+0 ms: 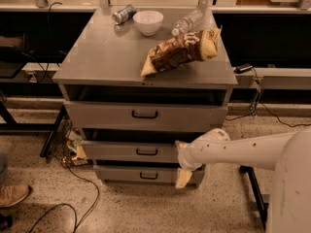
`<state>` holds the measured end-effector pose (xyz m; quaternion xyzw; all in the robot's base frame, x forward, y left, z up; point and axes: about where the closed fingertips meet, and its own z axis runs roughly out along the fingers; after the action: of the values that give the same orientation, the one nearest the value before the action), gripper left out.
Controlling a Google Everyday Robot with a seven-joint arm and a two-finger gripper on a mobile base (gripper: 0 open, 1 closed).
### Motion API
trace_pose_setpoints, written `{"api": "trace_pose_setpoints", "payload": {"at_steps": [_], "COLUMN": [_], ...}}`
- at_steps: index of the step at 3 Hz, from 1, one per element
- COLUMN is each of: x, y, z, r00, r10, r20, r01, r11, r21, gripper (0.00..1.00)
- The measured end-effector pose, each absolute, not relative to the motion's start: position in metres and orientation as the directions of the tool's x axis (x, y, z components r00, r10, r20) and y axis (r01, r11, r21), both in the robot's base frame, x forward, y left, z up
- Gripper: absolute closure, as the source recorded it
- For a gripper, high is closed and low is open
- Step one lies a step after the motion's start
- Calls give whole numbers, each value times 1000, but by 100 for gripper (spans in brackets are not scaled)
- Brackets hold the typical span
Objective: Open middle drawer
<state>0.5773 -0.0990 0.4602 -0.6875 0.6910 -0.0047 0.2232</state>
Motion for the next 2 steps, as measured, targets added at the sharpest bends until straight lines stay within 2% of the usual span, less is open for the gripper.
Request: {"api": "trace_pose_setpoints", "payload": {"at_steps": [2], "x": [622], "y": [-98], "z": [435], "r00": [44], "r10": [-950], "r20": [-310], "r01": [-940], "r11": [65], "r21": [-334], "gripper": [0]}}
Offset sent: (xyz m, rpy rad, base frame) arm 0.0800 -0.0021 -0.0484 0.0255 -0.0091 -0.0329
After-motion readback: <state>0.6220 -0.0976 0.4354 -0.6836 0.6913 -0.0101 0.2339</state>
